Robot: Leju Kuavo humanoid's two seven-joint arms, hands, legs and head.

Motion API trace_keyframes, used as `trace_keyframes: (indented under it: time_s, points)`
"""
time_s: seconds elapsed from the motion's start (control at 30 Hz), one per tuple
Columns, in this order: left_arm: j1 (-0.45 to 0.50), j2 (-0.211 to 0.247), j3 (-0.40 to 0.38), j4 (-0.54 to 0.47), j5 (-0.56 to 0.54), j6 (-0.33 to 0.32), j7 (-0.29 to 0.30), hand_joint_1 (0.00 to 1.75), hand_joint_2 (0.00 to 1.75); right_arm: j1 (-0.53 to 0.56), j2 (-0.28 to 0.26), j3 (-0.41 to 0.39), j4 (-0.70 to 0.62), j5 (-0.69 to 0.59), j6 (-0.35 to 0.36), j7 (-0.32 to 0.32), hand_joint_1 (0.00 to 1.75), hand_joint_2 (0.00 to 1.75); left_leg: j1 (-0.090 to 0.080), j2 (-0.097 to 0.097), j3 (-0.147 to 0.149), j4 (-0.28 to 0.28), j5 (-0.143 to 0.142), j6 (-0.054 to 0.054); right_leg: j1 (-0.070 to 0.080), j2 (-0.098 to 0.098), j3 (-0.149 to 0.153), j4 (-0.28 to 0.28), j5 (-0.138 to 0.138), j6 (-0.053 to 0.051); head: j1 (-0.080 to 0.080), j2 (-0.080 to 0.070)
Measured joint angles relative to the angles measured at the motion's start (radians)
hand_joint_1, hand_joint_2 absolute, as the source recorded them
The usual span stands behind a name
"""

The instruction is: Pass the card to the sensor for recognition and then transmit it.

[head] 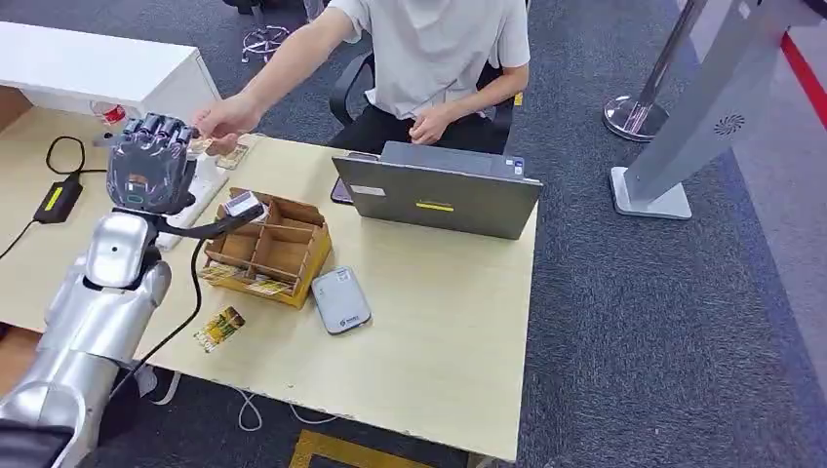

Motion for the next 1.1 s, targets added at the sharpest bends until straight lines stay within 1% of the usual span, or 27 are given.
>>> trace_keyframes:
  time_s: [0.67, 0.8, 0.83, 0.9, 0.97, 1.03, 1.1]
  points:
    - [-0.004, -0.014, -0.008, 0.032, 0.029, -0.003, -0.01, 1.75, 1.75, 0.006, 0.0, 0.0, 0.0, 0.001, -0.003, 0.003, 0.0, 0.0, 0.0, 0.0, 0.0, 0.0, 0.0, 0.0, 0.0, 0.0, 0.0, 0.0, 0.0, 0.0, 0.0, 0.0]
    - [-0.004, -0.02, -0.011, 0.033, 0.08, -0.011, -0.035, 1.75, 1.75, 0.006, 0.0, 0.0, 0.0, 0.004, -0.003, 0.003, 0.0, 0.0, 0.0, 0.0, 0.0, 0.0, 0.0, 0.0, 0.0, 0.0, -0.001, 0.0, 0.0, 0.0, 0.0, 0.0]
    - [0.001, -0.029, -0.015, 0.028, 0.101, -0.019, -0.051, 1.75, 1.75, 0.007, 0.0, 0.0, 0.0, 0.004, -0.004, 0.003, 0.0, 0.0, 0.0, 0.0, 0.0, 0.0, 0.0, 0.0, 0.0, 0.0, 0.0, 0.0, 0.0, 0.0, 0.0, 0.0]
    - [0.033, -0.042, -0.033, -0.016, 0.109, -0.041, -0.064, 1.75, 1.75, 0.009, 0.001, -0.001, 0.0, 0.005, -0.005, 0.003, 0.0, 0.0, 0.0, 0.0, 0.0, 0.0, 0.0, 0.0, 0.0, 0.0, 0.0, 0.0, 0.0, 0.0, 0.0, 0.0]
    - [0.077, -0.06, -0.062, -0.072, 0.098, -0.073, -0.066, 1.75, 1.75, 0.015, 0.002, -0.003, 0.0, 0.005, -0.005, -0.001, 0.0, 0.0, -0.001, -0.001, -0.001, 0.0, 0.0, 0.0, -0.001, -0.001, 0.0, -0.001, 0.0, 0.001, 0.0, 0.0]
    - [0.124, -0.082, -0.105, -0.135, 0.087, -0.116, -0.067, 1.75, 1.75, 0.018, 0.003, -0.004, 0.0, 0.006, -0.005, -0.004, 0.0, 0.0, -0.001, -0.001, -0.001, 0.0, -0.001, 0.001, -0.001, 0.0, 0.0, -0.001, 0.0, 0.001, 0.0, 0.0]
    - [0.167, -0.102, -0.155, -0.191, 0.077, -0.145, -0.067, 1.75, 1.75, 0.022, 0.005, -0.006, 0.0, 0.007, -0.006, -0.01, 0.0, 0.0, -0.002, -0.001, -0.001, 0.0, -0.001, 0.002, -0.002, 0.0, 0.0, -0.001, -0.001, 0.001, 0.0, 0.0]
